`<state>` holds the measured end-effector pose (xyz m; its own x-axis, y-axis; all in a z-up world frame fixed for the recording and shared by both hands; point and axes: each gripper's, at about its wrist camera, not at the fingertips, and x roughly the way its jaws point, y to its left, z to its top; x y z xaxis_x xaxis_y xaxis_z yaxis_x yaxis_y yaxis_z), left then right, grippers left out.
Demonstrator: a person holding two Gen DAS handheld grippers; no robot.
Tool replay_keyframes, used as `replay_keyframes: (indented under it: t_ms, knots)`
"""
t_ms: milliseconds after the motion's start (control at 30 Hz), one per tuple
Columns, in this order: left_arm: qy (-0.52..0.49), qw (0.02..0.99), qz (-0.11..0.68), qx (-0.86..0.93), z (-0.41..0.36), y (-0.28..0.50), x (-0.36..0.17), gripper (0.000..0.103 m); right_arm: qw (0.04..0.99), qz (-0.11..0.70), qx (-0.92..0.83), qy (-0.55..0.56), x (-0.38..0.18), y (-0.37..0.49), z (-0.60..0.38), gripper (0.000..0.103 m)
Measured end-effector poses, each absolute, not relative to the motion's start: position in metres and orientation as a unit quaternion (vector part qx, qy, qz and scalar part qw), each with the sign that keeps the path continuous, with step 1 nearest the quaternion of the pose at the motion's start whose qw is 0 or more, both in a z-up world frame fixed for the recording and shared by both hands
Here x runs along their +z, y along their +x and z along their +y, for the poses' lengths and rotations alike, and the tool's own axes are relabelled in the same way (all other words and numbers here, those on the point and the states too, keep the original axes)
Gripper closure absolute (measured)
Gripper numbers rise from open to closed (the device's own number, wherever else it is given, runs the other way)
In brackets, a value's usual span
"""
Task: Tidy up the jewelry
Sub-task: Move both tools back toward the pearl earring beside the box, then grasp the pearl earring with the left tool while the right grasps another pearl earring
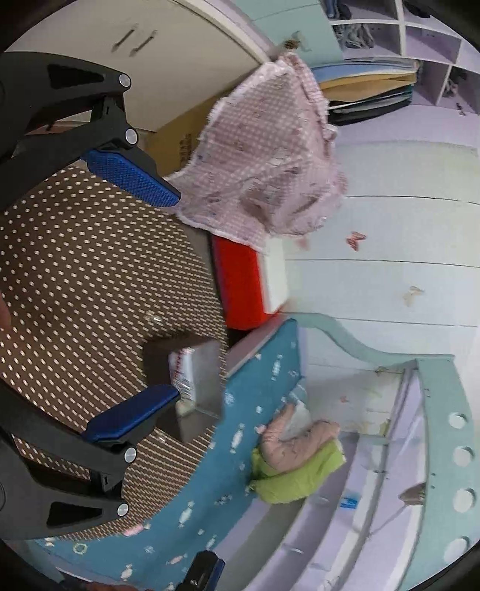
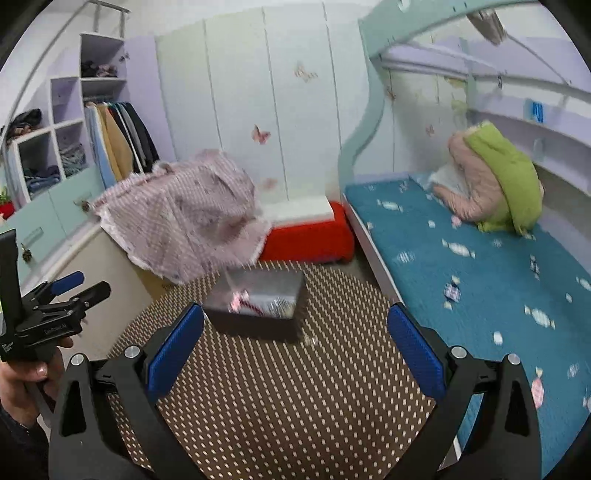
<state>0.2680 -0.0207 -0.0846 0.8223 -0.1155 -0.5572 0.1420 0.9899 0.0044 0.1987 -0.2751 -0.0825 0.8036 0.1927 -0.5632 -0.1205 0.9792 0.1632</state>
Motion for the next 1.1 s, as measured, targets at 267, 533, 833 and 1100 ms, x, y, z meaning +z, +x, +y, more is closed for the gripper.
replay_keyframes:
  t_ms: [267, 533, 833, 1100]
  knots:
    - [0.038, 0.938, 0.34, -0.057, -0.026, 0.289, -0.143, 0.006, 0.931, 0.356, 0.066, 0.044, -0.131, 0.221, -0.274, 0.007]
    - [0.05, 0.921, 0.382, -0.053, -0.035, 0.338, -0.187, 0.006, 0.91, 0.408, 0.068, 0.028, -0.177, 0.261, -0.272, 0.007]
    - [0.062, 0.904, 0.419, -0.065, -0.046, 0.395, -0.222, 0.007, 0.899, 0.429, 0.078, 0.031, -0.199, 0.287, -0.277, 0.008]
    - [0.063, 0.892, 0.437, -0.094, -0.052, 0.417, -0.234, 0.041, 0.892, 0.444, 0.089, 0.007, -0.21, 0.31, -0.275, 0.03]
